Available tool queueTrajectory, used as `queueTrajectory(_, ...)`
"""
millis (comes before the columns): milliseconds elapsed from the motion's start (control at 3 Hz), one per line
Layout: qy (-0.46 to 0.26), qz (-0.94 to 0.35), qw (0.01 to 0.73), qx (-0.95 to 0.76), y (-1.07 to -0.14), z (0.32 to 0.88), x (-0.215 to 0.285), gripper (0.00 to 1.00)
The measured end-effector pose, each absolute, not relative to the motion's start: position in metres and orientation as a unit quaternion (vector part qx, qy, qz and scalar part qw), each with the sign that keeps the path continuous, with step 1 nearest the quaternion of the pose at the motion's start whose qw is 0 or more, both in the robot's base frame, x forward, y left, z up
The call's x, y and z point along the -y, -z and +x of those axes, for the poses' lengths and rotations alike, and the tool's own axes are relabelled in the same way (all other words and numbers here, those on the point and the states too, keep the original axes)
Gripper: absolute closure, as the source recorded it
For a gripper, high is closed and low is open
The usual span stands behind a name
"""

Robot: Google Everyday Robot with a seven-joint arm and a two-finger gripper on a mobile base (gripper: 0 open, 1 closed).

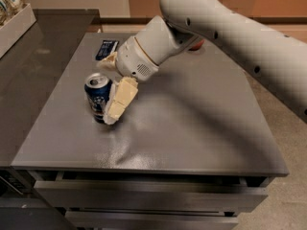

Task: Knock pepsi can over

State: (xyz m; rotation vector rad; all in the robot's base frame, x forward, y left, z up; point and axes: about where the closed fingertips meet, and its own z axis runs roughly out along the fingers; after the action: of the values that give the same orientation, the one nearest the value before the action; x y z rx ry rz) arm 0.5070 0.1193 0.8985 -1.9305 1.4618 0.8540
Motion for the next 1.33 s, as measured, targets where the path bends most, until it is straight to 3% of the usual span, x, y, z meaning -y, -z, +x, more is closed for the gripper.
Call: queueTrajectory(1333, -0.307, -0.727, 0.298, -0.538, -0.915, 0.503, -0.118, 0.88)
